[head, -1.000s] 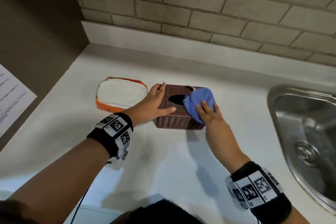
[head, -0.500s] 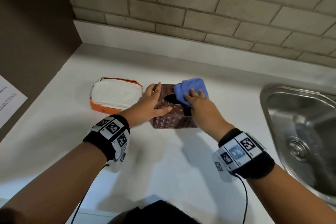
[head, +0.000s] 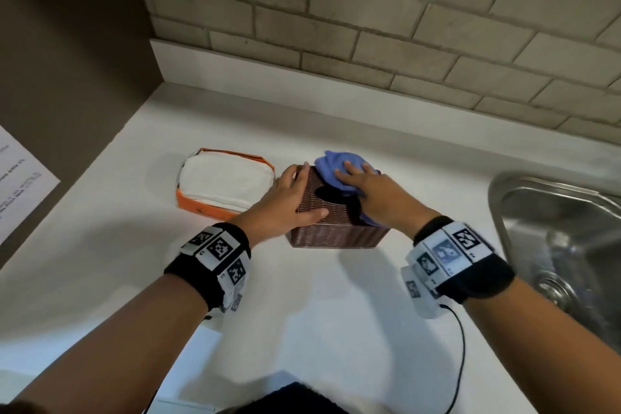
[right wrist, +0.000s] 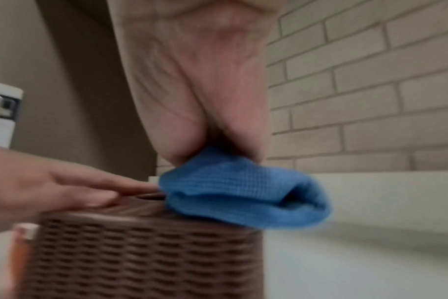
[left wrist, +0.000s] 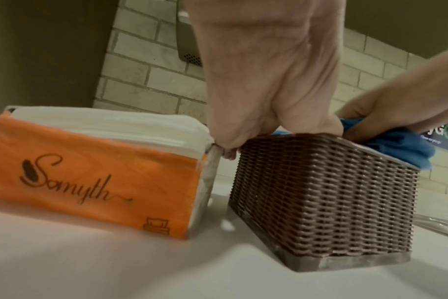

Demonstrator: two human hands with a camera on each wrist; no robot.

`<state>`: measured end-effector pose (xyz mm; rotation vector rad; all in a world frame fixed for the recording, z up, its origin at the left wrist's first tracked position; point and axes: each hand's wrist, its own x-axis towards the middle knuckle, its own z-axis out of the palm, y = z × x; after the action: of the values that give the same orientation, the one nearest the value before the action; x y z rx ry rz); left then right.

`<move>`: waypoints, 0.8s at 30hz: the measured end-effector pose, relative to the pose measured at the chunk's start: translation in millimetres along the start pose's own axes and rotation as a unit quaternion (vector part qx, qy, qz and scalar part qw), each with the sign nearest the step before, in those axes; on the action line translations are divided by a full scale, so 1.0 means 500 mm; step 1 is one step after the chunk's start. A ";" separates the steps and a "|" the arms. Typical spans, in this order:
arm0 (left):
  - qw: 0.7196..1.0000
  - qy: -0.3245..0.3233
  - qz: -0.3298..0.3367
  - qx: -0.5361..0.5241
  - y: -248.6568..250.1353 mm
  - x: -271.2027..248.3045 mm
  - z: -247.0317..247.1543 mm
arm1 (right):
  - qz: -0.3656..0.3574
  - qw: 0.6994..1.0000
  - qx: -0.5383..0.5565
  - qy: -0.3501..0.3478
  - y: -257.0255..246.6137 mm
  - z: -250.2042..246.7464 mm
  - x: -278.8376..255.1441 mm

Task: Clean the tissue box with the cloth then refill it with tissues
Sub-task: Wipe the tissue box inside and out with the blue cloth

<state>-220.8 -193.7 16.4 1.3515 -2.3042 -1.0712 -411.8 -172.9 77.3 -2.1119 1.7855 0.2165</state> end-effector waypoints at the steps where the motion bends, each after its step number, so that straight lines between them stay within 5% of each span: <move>1: 1.000 -0.004 -0.006 0.002 -0.002 0.000 0.001 | 0.004 1.000 0.027 -0.006 0.019 -0.008 -0.008; 5: 1.000 -0.010 -0.004 -0.002 -0.004 0.002 0.002 | -0.027 0.996 0.082 -0.007 0.030 0.016 -0.020; 13: 1.000 0.000 -0.003 0.004 -0.003 0.002 0.005 | -0.003 0.989 0.057 0.138 0.018 0.075 -0.017; 24: 1.000 0.013 0.012 0.006 -0.006 0.000 0.005 | -0.034 0.979 0.064 0.189 -0.010 0.105 -0.030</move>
<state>-220.3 -193.6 12.8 1.3307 -2.3054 -1.0275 -403.6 -138.9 35.0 -2.2257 1.8642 -0.3324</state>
